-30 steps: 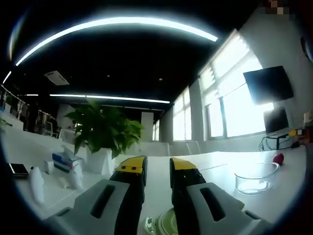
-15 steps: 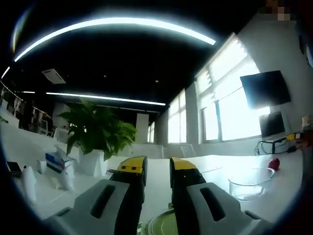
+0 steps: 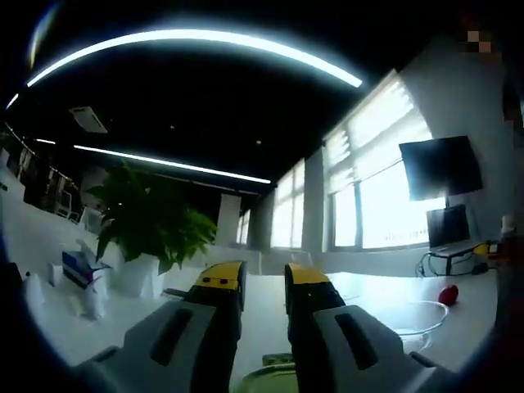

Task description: Pick up the tomato from the tabletop place it into the food storage container close the lid and lock the latches

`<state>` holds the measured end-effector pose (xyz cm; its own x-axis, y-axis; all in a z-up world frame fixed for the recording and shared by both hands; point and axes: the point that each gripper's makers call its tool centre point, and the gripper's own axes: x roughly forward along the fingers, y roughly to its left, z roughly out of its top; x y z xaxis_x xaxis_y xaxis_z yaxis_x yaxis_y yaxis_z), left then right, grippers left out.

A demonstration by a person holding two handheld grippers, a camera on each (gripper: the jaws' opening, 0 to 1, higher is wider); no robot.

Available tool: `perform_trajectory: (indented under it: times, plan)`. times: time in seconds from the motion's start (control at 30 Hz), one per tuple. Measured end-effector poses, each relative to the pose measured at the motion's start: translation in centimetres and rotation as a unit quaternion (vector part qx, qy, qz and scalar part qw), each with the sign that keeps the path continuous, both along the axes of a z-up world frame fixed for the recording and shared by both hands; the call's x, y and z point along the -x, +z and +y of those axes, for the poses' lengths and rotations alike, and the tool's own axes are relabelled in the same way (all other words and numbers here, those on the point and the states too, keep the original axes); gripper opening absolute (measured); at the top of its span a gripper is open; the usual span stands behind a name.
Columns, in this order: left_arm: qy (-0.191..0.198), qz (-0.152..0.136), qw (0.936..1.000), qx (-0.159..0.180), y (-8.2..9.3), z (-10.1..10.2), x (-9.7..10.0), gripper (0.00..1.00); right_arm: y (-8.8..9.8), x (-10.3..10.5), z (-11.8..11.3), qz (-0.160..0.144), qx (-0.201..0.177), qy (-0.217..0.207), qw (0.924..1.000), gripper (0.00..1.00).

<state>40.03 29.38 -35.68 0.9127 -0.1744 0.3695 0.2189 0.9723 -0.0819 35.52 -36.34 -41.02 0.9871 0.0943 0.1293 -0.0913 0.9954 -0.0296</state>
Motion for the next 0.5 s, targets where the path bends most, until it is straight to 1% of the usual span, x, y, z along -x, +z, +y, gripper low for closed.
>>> perform_trajectory:
  times: [0.1,0.13,0.2,0.23,0.4,0.5]
  plan:
    - [-0.012,-0.005,0.9999,-0.008,0.8,-1.0,-0.2,0.21,-0.3,0.0,0.9,0.004,0.031,0.013,0.9994,0.41]
    - [-0.012,-0.008,0.9999,-0.006,1.0,-1.0,-0.3,0.21,-0.3,0.0,1.0,0.002,0.032,0.014,0.9994,0.41]
    - [-0.016,-0.014,0.9997,0.008,1.5,-1.1,-0.6,0.21,-0.5,0.0,1.0,0.004,0.031,0.016,0.9994,0.41]
    - [-0.017,-0.015,0.9997,0.008,1.6,-1.3,-0.7,0.21,-0.5,0.0,1.0,0.003,0.030,0.015,0.9994,0.41]
    - [-0.036,-0.014,0.9992,-0.003,1.8,-2.9,-1.1,0.21,-0.5,0.1,0.8,0.004,0.028,0.015,0.9995,0.41]
    - [-0.045,-0.015,0.9988,-0.009,1.9,-3.4,-1.1,0.22,-0.4,0.2,0.6,0.003,0.028,0.016,0.9995,0.41]
